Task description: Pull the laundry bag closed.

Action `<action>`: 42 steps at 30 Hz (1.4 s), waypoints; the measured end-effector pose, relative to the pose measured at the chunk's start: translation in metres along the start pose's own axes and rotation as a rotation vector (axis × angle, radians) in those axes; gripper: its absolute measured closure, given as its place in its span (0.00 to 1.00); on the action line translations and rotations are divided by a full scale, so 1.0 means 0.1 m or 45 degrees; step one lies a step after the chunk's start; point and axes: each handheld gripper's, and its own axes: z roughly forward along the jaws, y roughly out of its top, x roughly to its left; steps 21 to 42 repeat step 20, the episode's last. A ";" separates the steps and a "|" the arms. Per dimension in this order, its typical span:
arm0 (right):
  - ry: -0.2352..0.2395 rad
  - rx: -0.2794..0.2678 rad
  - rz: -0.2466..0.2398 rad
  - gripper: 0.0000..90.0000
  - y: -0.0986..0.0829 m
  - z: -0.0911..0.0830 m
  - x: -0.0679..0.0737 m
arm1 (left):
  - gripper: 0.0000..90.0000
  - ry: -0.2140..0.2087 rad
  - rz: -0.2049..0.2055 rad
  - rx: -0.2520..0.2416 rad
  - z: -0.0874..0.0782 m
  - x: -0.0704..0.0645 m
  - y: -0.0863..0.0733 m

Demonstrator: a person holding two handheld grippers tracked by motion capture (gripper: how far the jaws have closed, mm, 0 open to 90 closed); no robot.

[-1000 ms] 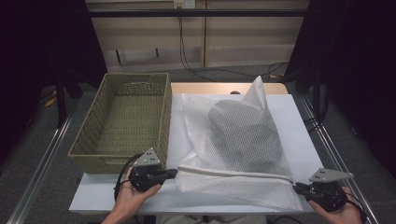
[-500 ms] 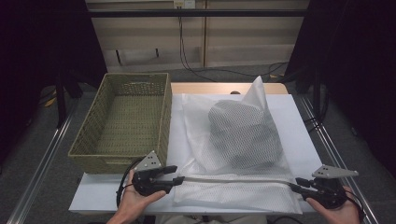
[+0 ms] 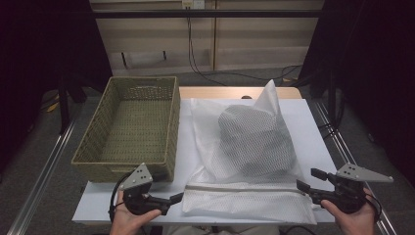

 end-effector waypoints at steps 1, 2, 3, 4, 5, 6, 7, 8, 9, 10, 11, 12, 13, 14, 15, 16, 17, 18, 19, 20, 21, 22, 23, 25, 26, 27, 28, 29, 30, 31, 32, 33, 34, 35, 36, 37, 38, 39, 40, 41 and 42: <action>0.007 -0.031 0.008 0.33 -0.01 0.00 0.01 | 0.14 -0.006 -0.005 -0.005 -0.03 0.01 -0.01; 0.005 -0.048 0.015 0.33 -0.02 0.00 0.02 | 0.14 0.011 0.012 -0.012 -0.07 0.02 -0.02; -0.004 -0.069 0.023 0.33 -0.06 0.00 0.03 | 0.14 0.047 0.022 -0.030 -0.11 0.02 -0.03; 0.002 -0.089 0.040 0.33 -0.09 0.00 0.03 | 0.14 0.062 0.007 -0.049 -0.15 0.02 -0.04; 0.005 -0.094 0.056 0.32 -0.13 0.00 0.02 | 0.13 0.058 -0.012 -0.054 -0.18 0.04 -0.05; -0.003 -0.078 0.052 0.32 -0.15 -0.01 0.02 | 0.13 0.080 -0.017 -0.057 -0.21 0.05 -0.07; -0.015 -0.078 0.057 0.32 -0.18 -0.02 0.01 | 0.12 0.092 -0.025 -0.068 -0.25 0.07 -0.08; -0.011 -0.087 0.093 0.32 -0.22 -0.04 -0.01 | 0.12 0.111 -0.024 -0.064 -0.27 0.09 -0.09; -0.011 -0.090 0.105 0.32 -0.24 -0.05 -0.02 | 0.11 0.098 -0.043 -0.078 -0.29 0.10 -0.09; -0.019 -0.095 0.112 0.32 -0.26 -0.08 -0.02 | 0.09 0.096 -0.027 -0.081 -0.32 0.11 -0.09; -0.032 -0.092 0.107 0.32 -0.27 -0.10 -0.03 | 0.04 0.091 0.002 -0.077 -0.34 0.12 -0.08; -0.040 -0.091 0.109 0.32 -0.28 -0.11 -0.03 | 0.04 0.085 0.012 -0.107 -0.37 0.12 -0.07; -0.056 -0.102 0.121 0.32 -0.29 -0.13 -0.04 | 0.05 0.115 0.012 -0.117 -0.38 0.12 -0.06; -0.056 -0.114 0.120 0.32 -0.29 -0.15 -0.06 | 0.05 0.132 0.001 -0.127 -0.38 0.13 -0.06; -0.062 -0.124 0.122 0.32 -0.28 -0.17 -0.06 | 0.05 0.127 -0.008 -0.128 -0.38 0.15 -0.06; -0.072 -0.129 0.127 0.33 -0.28 -0.18 -0.06 | 0.06 0.136 -0.014 -0.108 -0.36 0.16 -0.06; -0.065 -0.127 0.134 0.34 -0.28 -0.18 -0.07 | 0.05 0.145 -0.012 -0.104 -0.35 0.16 -0.07; -0.058 -0.126 0.132 0.35 -0.28 -0.18 -0.07 | 0.05 0.135 -0.003 -0.107 -0.35 0.16 -0.06; -0.055 -0.114 0.132 0.35 -0.29 -0.18 -0.07 | 0.05 0.122 0.003 -0.106 -0.34 0.16 -0.06; -0.050 -0.106 0.128 0.36 -0.29 -0.17 -0.07 | 0.06 0.141 0.005 -0.090 -0.33 0.15 -0.06; -0.050 -0.106 0.128 0.36 -0.29 -0.17 -0.07 | 0.06 0.141 0.005 -0.090 -0.33 0.15 -0.06; -0.050 -0.106 0.128 0.36 -0.29 -0.17 -0.07 | 0.06 0.141 0.005 -0.090 -0.33 0.15 -0.06; -0.050 -0.106 0.128 0.36 -0.29 -0.17 -0.07 | 0.06 0.141 0.005 -0.090 -0.33 0.15 -0.06; -0.050 -0.106 0.128 0.36 -0.29 -0.17 -0.07 | 0.06 0.141 0.005 -0.090 -0.33 0.15 -0.06; -0.050 -0.106 0.128 0.36 -0.29 -0.17 -0.07 | 0.06 0.141 0.005 -0.090 -0.33 0.15 -0.06; -0.050 -0.106 0.128 0.36 -0.29 -0.17 -0.07 | 0.06 0.141 0.005 -0.090 -0.33 0.15 -0.06; -0.050 -0.106 0.128 0.36 -0.29 -0.17 -0.07 | 0.06 0.141 0.005 -0.090 -0.33 0.15 -0.06; -0.050 -0.106 0.128 0.36 -0.29 -0.17 -0.07 | 0.06 0.141 0.005 -0.090 -0.33 0.15 -0.06; -0.050 -0.106 0.128 0.36 -0.29 -0.17 -0.07 | 0.06 0.141 0.005 -0.090 -0.33 0.15 -0.06; -0.050 -0.106 0.128 0.36 -0.29 -0.17 -0.07 | 0.06 0.141 0.005 -0.090 -0.33 0.15 -0.06; -0.050 -0.106 0.128 0.36 -0.29 -0.17 -0.07 | 0.06 0.141 0.005 -0.090 -0.33 0.15 -0.06; -0.050 -0.106 0.128 0.36 -0.29 -0.17 -0.07 | 0.06 0.141 0.005 -0.090 -0.33 0.15 -0.06; -0.050 -0.106 0.128 0.36 -0.29 -0.17 -0.07 | 0.06 0.141 0.005 -0.090 -0.33 0.15 -0.06; -0.050 -0.106 0.128 0.36 -0.29 -0.17 -0.07 | 0.06 0.141 0.005 -0.090 -0.33 0.15 -0.06; -0.050 -0.106 0.128 0.36 -0.29 -0.17 -0.07 | 0.06 0.141 0.005 -0.090 -0.33 0.15 -0.06; -0.050 -0.106 0.128 0.36 -0.29 -0.17 -0.07 | 0.06 0.141 0.005 -0.090 -0.33 0.15 -0.06; -0.050 -0.106 0.128 0.36 -0.29 -0.17 -0.07 | 0.06 0.141 0.005 -0.090 -0.33 0.15 -0.06; -0.050 -0.106 0.128 0.36 -0.29 -0.17 -0.07 | 0.06 0.141 0.005 -0.090 -0.33 0.15 -0.06; -0.050 -0.106 0.128 0.36 -0.29 -0.17 -0.07 | 0.06 0.141 0.005 -0.090 -0.33 0.15 -0.06; -0.050 -0.106 0.128 0.36 -0.29 -0.17 -0.07 | 0.06 0.141 0.005 -0.090 -0.33 0.15 -0.06; -0.050 -0.106 0.128 0.36 -0.29 -0.17 -0.07 | 0.06 0.141 0.005 -0.090 -0.33 0.15 -0.06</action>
